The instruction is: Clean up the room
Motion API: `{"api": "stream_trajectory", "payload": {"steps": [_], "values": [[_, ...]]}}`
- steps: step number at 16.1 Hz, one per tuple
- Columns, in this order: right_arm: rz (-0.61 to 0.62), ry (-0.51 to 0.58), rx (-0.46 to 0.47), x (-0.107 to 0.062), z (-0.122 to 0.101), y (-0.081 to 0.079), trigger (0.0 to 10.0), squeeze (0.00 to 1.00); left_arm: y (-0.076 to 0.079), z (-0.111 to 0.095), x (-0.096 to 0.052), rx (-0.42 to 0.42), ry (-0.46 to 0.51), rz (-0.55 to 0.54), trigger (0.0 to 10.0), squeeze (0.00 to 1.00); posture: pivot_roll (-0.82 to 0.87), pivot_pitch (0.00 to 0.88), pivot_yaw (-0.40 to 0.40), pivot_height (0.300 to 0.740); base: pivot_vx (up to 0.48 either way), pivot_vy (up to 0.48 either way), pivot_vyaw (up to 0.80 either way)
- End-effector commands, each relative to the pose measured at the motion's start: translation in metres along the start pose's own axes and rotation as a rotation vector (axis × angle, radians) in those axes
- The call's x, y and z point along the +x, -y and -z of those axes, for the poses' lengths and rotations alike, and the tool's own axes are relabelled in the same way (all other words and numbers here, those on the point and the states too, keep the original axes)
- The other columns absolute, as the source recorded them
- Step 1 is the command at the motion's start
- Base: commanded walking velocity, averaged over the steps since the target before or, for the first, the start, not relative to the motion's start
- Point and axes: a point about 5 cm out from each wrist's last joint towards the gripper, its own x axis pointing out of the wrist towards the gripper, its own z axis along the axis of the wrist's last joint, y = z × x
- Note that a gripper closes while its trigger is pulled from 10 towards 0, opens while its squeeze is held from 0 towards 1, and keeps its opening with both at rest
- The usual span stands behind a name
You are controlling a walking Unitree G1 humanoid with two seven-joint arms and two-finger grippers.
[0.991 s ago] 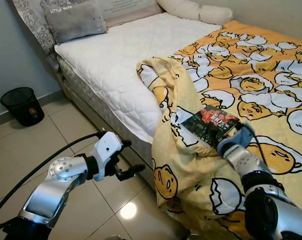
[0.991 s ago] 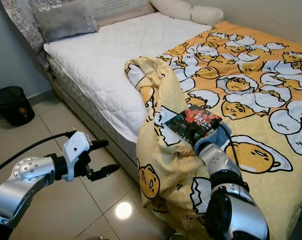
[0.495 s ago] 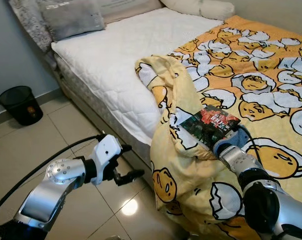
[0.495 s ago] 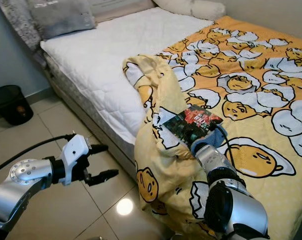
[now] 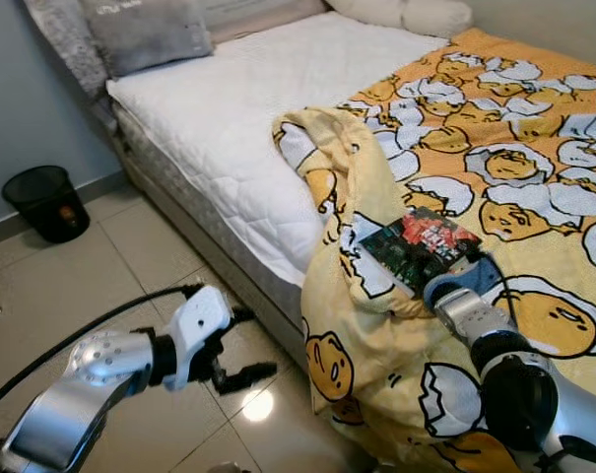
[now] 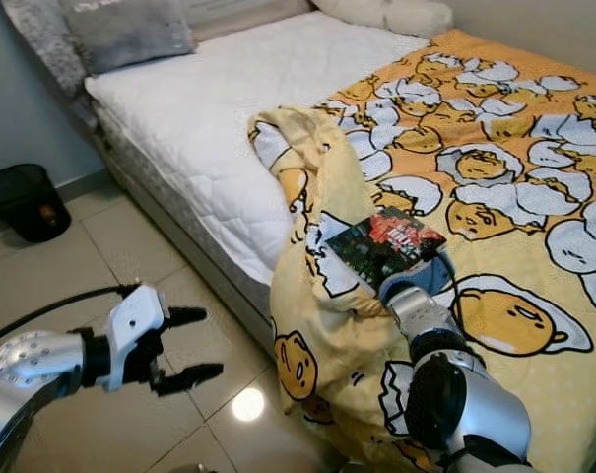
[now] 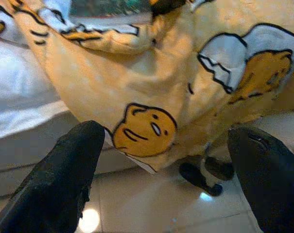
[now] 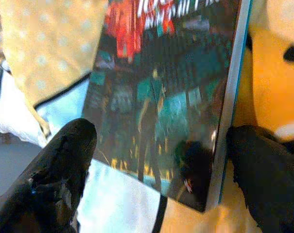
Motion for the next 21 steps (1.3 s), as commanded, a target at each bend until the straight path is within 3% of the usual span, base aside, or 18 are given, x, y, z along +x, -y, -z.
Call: {"api": "stream_trajectory", "payload": {"steps": [1, 4, 6, 9, 12, 13, 14, 21], "values": [[0.025, -0.032, -0.01, 0.0, 0.011, 0.003, 10.0, 0.0, 0.001, -0.003, -0.006, 0.004, -0.004, -0.009, 10.0, 1.0, 0.11, 0.073, 0.059, 0.74, 0.0, 0.0, 0.0], [0.066, -0.052, -0.017, -0.001, 0.021, 0.011, 10.0, 0.0, 0.01, -0.001, -0.01, -0.013, -0.018, 0.003, 10.0, 1.0, 0.13, 0.104, 0.062, 0.74, 0.0, 0.0, 0.0], [0.045, -0.029, 0.049, -0.001, 0.021, 0.013, 10.0, 0.0, 0.013, -0.003, -0.011, -0.018, -0.015, 0.002, 10.0, 1.0, 0.14, 0.114, 0.065, 0.74, 0.0, 0.0, 0.0], [-0.094, 0.098, 0.221, 0.0, -0.003, -0.007, 10.0, 0.0, 0.011, -0.007, -0.011, -0.015, -0.005, -0.011, 10.0, 1.0, 0.13, 0.099, 0.069, 0.74, 0.0, 0.0, 0.0], [-0.184, 0.167, 0.305, 0.0, -0.019, -0.02, 10.0, 0.0, 0.009, -0.01, -0.008, -0.009, 0.005, -0.014, 10.0, 1.0, 0.12, 0.082, 0.072, 0.74, 0.0, 0.0, 0.0], [-0.231, 0.192, 0.337, -0.001, -0.024, -0.026, 3.8, 0.0, 0.009, -0.011, -0.007, -0.007, 0.01, -0.014, 10.0, 1.0, 0.12, 0.075, 0.07, 0.74, 0.0, 0.0, 0.0], [-0.252, 0.197, 0.35, -0.001, -0.025, -0.029, 0.2, 0.0, 0.008, -0.012, -0.006, -0.005, 0.013, -0.013, 10.0, 1.0, 0.12, 0.073, 0.068, 0.74, 0.0, 0.0, 0.0], [-0.256, 0.19, 0.333, 0.0, -0.021, -0.031, 0.0, 0.0, 0.008, -0.013, -0.003, -0.005, 0.026, -0.028, 10.0, 1.0, 0.12, 0.071, 0.054, 0.74, 0.0, 0.0, 0.0]]}}
